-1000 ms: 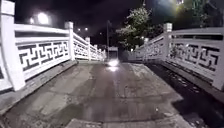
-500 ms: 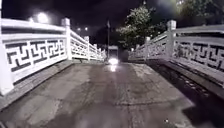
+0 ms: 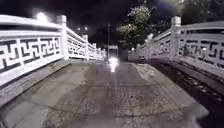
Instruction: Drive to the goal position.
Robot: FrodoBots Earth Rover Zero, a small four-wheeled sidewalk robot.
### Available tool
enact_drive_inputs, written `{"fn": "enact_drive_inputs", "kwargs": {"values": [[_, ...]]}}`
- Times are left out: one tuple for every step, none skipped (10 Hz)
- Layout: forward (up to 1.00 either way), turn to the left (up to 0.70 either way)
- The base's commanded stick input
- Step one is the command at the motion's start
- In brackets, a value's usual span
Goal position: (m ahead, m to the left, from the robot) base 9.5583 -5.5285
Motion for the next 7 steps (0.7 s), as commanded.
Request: {"fn": "enact_drive_inputs", "kwargs": {"values": [[0.45,0.0],[0.45,0.0],[0.45,0.0],[0.45,0.0],[0.45,0.0],[0.45,0.0],[0.45,0.0]]}}
